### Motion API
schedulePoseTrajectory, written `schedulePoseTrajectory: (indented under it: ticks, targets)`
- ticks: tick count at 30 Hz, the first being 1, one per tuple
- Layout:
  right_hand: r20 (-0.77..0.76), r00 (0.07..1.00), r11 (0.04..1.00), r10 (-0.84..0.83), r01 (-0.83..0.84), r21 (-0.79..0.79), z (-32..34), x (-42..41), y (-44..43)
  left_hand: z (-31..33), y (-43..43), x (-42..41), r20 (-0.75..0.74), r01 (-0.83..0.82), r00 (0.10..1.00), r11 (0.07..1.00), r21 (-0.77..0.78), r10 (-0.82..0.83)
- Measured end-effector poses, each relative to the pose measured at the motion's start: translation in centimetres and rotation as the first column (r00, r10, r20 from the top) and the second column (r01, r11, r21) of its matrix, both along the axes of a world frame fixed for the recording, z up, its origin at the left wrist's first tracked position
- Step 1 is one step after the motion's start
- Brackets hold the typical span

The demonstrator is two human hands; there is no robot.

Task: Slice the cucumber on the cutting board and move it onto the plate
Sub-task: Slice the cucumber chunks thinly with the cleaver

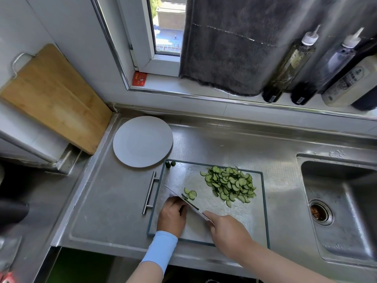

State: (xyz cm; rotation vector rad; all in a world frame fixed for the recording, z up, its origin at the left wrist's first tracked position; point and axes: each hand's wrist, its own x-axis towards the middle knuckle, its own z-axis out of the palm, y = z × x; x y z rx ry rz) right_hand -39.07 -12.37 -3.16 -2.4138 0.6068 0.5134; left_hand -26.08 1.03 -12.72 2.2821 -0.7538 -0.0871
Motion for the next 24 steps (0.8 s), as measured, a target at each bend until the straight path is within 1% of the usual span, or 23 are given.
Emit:
schedulePoseTrajectory:
  ticks: [7,11,14,19,24]
  targets:
    - [-0.011,0.999,0.996,-0.042,0.043,0.072,-0.4,2.0,0.5,-0.3,0.1,0.0,0.001,0.007,1.000,0.999,-0.035,-0.007]
    - [-0.026,0.999,0.998,-0.032,0.033,0.044,-0.9,4.0,0.9,-0.4,0.3,-0.2,0.033,0.046,0.998,0.998,-0.037,-0.045]
    - [-0.034,0.999,0.998,-0.037,0.039,0.052,-1.1,4.8,1.1,-0.2,0.4,-0.2,0.049,0.067,0.997,0.997,-0.041,-0.065]
    - [-0.038,0.998,0.998,-0.040,0.042,0.042,-1.3,4.5,1.3,0.2,0.1,-0.3,-0.007,-0.013,1.000,0.999,-0.029,0.013]
    - [-0.017,0.999,0.999,-0.029,0.030,0.012,-0.5,2.4,1.6,0.3,0.2,-0.2,-0.029,-0.035,0.999,0.999,-0.018,0.034]
